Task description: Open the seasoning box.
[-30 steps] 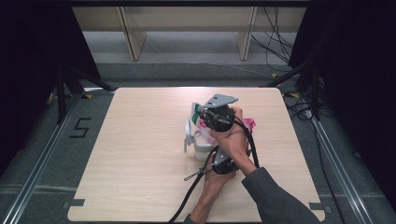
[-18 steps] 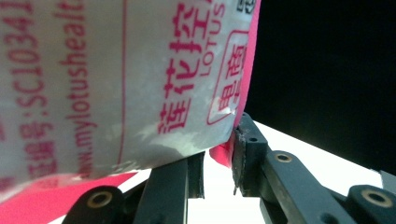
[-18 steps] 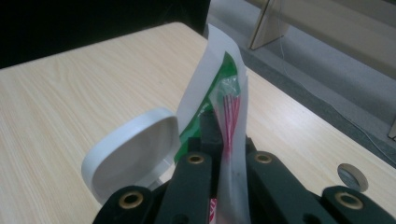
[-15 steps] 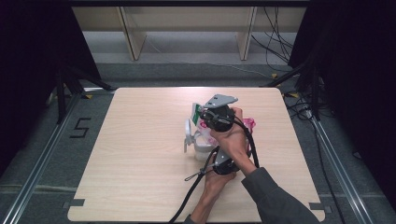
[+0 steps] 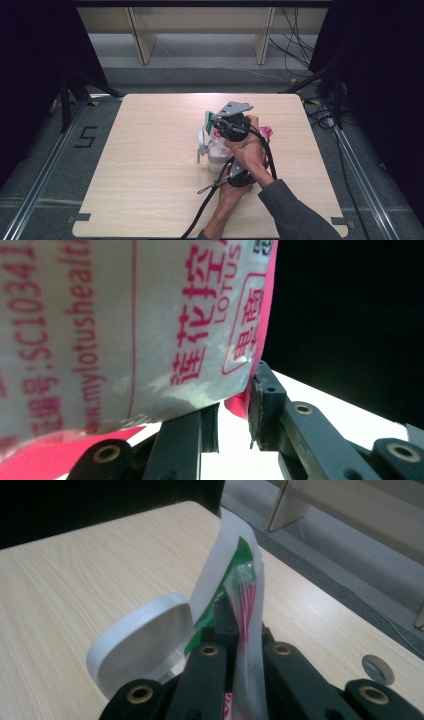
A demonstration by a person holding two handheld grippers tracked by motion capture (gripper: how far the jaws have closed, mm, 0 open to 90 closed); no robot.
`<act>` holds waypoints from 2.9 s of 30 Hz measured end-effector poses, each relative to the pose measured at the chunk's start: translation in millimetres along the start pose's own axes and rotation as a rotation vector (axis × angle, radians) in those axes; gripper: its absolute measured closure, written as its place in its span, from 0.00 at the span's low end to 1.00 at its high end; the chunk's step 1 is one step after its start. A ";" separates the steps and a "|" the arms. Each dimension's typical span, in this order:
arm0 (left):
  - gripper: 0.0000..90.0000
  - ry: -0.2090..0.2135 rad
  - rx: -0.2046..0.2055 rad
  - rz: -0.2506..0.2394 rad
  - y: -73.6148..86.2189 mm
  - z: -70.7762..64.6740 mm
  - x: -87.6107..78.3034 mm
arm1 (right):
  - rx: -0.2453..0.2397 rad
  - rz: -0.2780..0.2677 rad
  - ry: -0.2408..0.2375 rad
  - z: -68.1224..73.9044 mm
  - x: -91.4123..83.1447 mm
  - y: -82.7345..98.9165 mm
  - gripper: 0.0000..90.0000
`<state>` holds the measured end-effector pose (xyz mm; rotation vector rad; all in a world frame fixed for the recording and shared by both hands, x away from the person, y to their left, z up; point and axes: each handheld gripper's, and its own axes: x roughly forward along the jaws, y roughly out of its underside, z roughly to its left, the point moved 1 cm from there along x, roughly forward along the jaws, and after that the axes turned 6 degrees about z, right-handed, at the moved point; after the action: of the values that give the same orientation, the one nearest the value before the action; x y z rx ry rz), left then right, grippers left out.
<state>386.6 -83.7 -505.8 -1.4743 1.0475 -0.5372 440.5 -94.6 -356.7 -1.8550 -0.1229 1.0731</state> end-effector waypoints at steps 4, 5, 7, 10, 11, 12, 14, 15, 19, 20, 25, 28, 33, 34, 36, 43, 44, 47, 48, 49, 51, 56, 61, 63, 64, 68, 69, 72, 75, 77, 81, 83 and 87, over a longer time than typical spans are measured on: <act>0.85 -0.003 0.027 0.013 -0.7 2.1 -2.2 | 0.022 -0.014 0.000 0.1 -1.4 -0.2 1.00; 0.85 -0.006 0.028 0.014 -0.6 2.0 -1.9 | 0.007 -0.013 0.006 -0.8 -1.4 -0.2 1.00; 0.85 0.002 0.019 0.012 -0.6 1.0 -2.2 | 0.005 -0.012 0.006 -0.7 -1.5 0.0 1.00; 0.85 0.004 0.022 0.010 -1.1 1.9 -2.4 | 0.017 -0.021 0.002 -0.5 -2.3 -0.4 1.00; 0.85 0.005 0.021 0.011 -0.9 1.6 -2.2 | 0.021 -0.020 0.002 0.2 -2.0 -0.1 1.00; 0.85 0.006 0.016 0.011 -0.6 0.8 -2.1 | 0.014 -0.017 0.003 0.0 -1.7 0.1 1.00; 0.85 0.003 0.019 0.007 -0.9 1.0 -2.3 | 0.014 -0.016 0.004 -0.3 -1.7 -0.1 1.00; 0.85 -0.006 0.026 0.008 -1.2 1.7 -2.5 | 0.021 -0.021 0.001 -0.3 -2.4 -0.4 1.00; 0.85 0.001 0.018 0.005 -1.1 0.7 -2.3 | 0.010 -0.007 -0.005 0.0 -2.5 -0.6 1.00; 0.85 0.005 0.017 0.000 -1.3 0.9 -2.4 | 0.030 -0.018 0.005 0.3 -2.2 -0.5 1.00; 0.85 0.006 0.017 -0.001 -1.2 0.7 -2.2 | 0.014 -0.017 0.002 -0.7 -2.1 -0.8 1.00; 0.85 0.007 0.015 -0.001 -1.1 0.5 -3.0 | 0.010 -0.015 0.008 0.4 -2.4 -1.0 1.00; 0.85 0.003 0.020 -0.002 -1.4 1.1 -3.4 | 0.010 -0.012 0.002 1.1 -2.8 -1.7 1.00; 0.85 0.000 0.025 -0.002 -1.3 1.6 -3.1 | 0.010 -0.007 0.000 1.0 -2.8 -1.8 1.00; 0.85 0.005 0.020 -0.002 -2.1 1.5 -3.8 | 0.021 -0.017 0.007 1.2 -1.8 -2.2 1.00; 0.85 0.000 0.027 -0.008 -2.3 1.5 -4.0 | -0.020 -0.001 0.000 1.7 -1.3 -4.7 1.00; 0.85 0.000 0.023 -0.007 -2.4 1.4 -4.1 | -0.010 -0.005 0.001 1.5 -1.0 -4.6 1.00; 0.85 0.003 0.025 -0.008 -2.0 1.5 -3.2 | 0.007 0.001 0.006 1.0 0.5 -3.8 1.00; 0.85 0.004 0.020 -0.006 -2.5 1.3 -3.8 | -0.009 0.003 0.006 0.7 0.7 -4.3 1.00; 0.85 0.003 0.026 -0.009 -2.5 1.8 -3.5 | 0.000 0.001 0.003 1.3 0.4 -4.7 1.00; 0.85 0.005 0.024 -0.008 -2.6 1.6 -3.8 | 0.006 0.012 -0.012 0.9 -1.3 -5.0 1.00; 0.85 0.009 -0.010 -0.029 -2.6 0.7 -2.4 | 0.002 0.001 0.000 1.9 -1.1 -5.5 1.00; 0.85 0.005 -0.001 -0.029 -2.7 1.2 -2.7 | -0.004 -0.001 0.012 2.4 1.5 -5.4 1.00; 0.85 0.006 -0.002 -0.030 -2.6 0.8 -2.7 | -0.003 0.003 0.013 2.8 0.5 -5.4 1.00; 0.85 0.007 -0.001 -0.029 -2.7 0.9 -2.6 | -0.006 0.006 0.008 2.6 0.0 -5.5 1.00; 0.85 0.005 -0.017 -0.038 -1.9 0.1 -1.7 | -0.018 0.014 0.021 3.1 2.6 -4.4 1.00; 0.85 0.005 -0.003 -0.024 -2.4 1.0 -2.6 | -0.021 0.013 0.014 2.0 2.1 -4.7 1.00; 0.85 0.011 -0.018 -0.041 -3.5 -0.3 -3.1 | 0.015 -0.010 0.011 2.6 -0.4 -5.2 1.00; 0.85 0.012 -0.005 -0.024 -2.9 0.9 -2.5 | -0.020 0.007 0.018 2.4 2.1 -4.8 1.00; 0.84 0.011 -0.008 -0.033 -3.1 0.6 -2.7 | 0.004 0.017 0.009 1.7 0.9 -5.2 1.00; 0.84 0.009 -0.020 -0.037 -3.0 0.3 -2.2 | 0.001 0.014 0.008 1.4 0.9 -5.3 1.00; 0.84 0.018 -0.009 -0.031 -2.4 0.8 -2.6 | -0.008 0.005 0.020 2.0 3.2 -5.3 1.00; 0.84 0.012 -0.039 -0.050 -2.1 0.3 -1.4 | -0.028 0.024 0.016 1.4 5.3 -4.9 1.00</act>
<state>386.8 -82.5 -503.5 -1.5368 1.0374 -0.5645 444.3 -88.4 -356.5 -1.8935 -0.1074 1.0780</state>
